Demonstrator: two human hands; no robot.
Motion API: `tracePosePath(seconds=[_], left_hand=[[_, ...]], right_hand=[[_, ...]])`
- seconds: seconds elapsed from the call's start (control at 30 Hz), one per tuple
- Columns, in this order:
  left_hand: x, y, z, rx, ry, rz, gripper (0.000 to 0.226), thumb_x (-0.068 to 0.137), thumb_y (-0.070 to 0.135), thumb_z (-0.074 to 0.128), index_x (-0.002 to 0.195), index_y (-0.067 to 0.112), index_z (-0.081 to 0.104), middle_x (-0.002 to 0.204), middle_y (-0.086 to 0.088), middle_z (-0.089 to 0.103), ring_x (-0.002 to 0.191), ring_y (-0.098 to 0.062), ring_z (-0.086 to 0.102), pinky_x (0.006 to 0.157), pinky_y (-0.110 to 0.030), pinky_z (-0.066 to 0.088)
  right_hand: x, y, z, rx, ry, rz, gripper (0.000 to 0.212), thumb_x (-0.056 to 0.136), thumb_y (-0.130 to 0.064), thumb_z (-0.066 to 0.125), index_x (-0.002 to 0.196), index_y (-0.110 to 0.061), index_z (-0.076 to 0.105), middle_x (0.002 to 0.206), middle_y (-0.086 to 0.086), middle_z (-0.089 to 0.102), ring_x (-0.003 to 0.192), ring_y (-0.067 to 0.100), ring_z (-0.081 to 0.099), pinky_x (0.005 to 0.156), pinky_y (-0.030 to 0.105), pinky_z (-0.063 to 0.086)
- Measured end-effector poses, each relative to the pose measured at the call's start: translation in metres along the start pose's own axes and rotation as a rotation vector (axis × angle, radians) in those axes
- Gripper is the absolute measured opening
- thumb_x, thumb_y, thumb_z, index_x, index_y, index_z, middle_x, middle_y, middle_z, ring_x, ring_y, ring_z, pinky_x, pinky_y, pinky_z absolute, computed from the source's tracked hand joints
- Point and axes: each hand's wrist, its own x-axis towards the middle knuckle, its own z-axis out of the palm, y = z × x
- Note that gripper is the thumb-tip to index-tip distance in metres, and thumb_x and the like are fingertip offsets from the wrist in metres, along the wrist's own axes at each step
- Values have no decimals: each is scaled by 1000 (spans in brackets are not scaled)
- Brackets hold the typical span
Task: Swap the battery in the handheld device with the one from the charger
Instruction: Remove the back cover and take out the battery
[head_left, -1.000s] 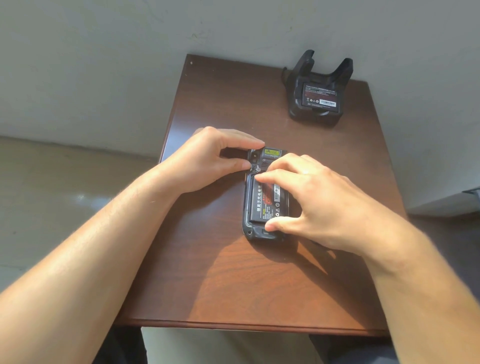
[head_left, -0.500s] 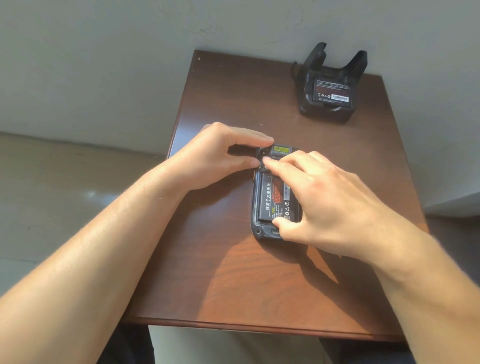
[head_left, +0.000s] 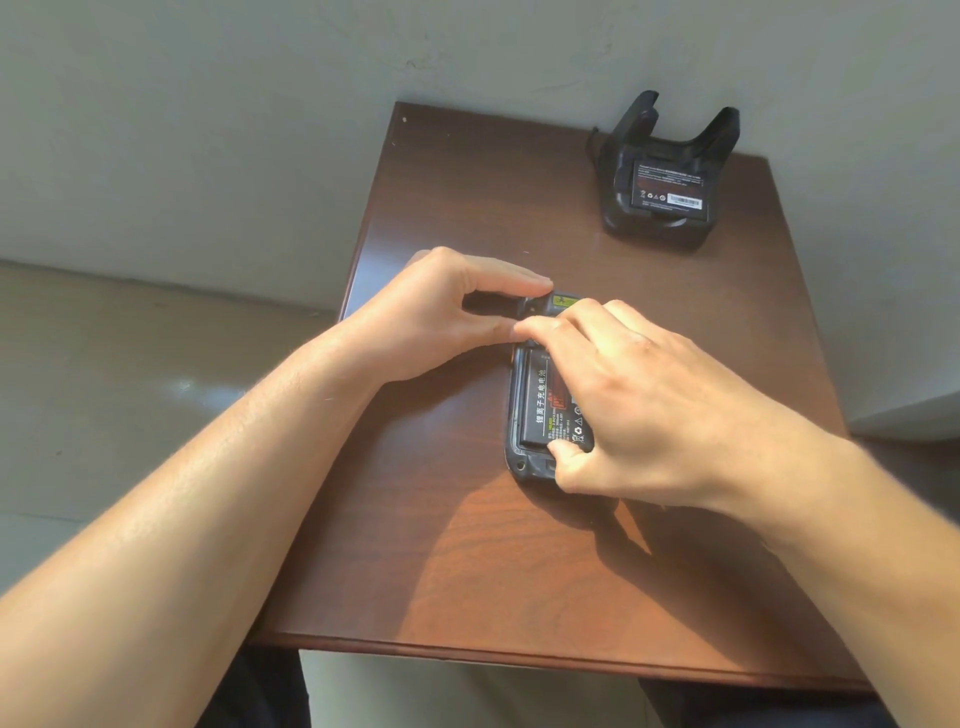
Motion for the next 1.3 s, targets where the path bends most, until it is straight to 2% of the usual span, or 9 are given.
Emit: tracePosePath(seconds=[0.13, 0.3, 0.43, 0.57, 0.77, 0.97, 1.1, 1.17, 1.3], left_hand=[[0, -2, 0, 2, 1, 5, 46, 83, 32, 80, 127, 19, 71, 131, 7, 71, 125, 2, 61, 112, -34, 47], [0, -3, 0, 0, -5, -3, 46, 83, 23, 80, 128, 21, 70, 132, 8, 70, 126, 2, 60, 114, -34, 46], [0, -3, -1, 9, -8, -5, 46, 83, 22, 79, 128, 23, 70, 132, 10, 69, 126, 3, 59, 114, -34, 45], [0, 0, 0, 5, -4, -3, 46, 83, 24, 81, 127, 21, 71, 131, 8, 70, 124, 3, 61, 112, -31, 46], [-1, 1, -1, 23, 9, 0, 42, 84, 21, 78, 126, 22, 72, 127, 11, 72, 119, 6, 63, 108, -19, 46], [-1, 1, -1, 13, 6, -3, 43, 82, 24, 78, 125, 22, 72, 127, 11, 72, 119, 5, 64, 109, -24, 47], [0, -1, -1, 12, 1, 3, 42, 83, 25, 79, 125, 23, 73, 127, 11, 72, 119, 4, 63, 109, -27, 47], [1, -3, -1, 1, -11, 11, 42, 83, 25, 80, 125, 24, 73, 126, 11, 73, 120, 2, 63, 110, -32, 48], [2, -8, 1, -31, -7, 0, 46, 81, 17, 82, 125, 21, 72, 126, 8, 73, 121, 0, 64, 112, -34, 47]], right_hand=[[3, -1, -4, -47, -2, -28, 82, 71, -49, 53, 145, -18, 37, 118, 6, 57, 103, 28, 55, 84, 44, 56], [0, 10, -11, -26, -53, -62, 79, 80, -58, 58, 148, -23, 37, 124, -1, 51, 111, 20, 50, 94, 38, 52], [0, 4, -10, -61, -63, -61, 77, 77, -53, 59, 144, -18, 44, 119, 3, 54, 104, 24, 51, 87, 41, 55], [2, -3, -9, -101, -75, -38, 81, 73, -47, 61, 144, -14, 41, 116, 8, 54, 102, 28, 51, 82, 45, 57], [6, -8, -12, -112, -88, -46, 78, 71, -44, 59, 140, -14, 38, 112, 9, 51, 98, 29, 50, 82, 43, 55], [4, -9, -17, -26, -71, -68, 70, 71, -49, 58, 131, -21, 38, 110, 4, 47, 95, 23, 44, 85, 37, 50], [-5, -11, -19, 115, -51, -30, 70, 67, -53, 54, 131, -27, 38, 110, -2, 49, 101, 22, 51, 89, 31, 47], [-11, -9, -26, 223, -7, 45, 67, 65, -56, 55, 126, -33, 38, 106, -6, 50, 94, 16, 52, 84, 25, 42], [-19, 8, -44, 385, 126, 276, 60, 64, -55, 61, 117, -39, 40, 100, -13, 55, 79, 1, 56, 71, 22, 43]])
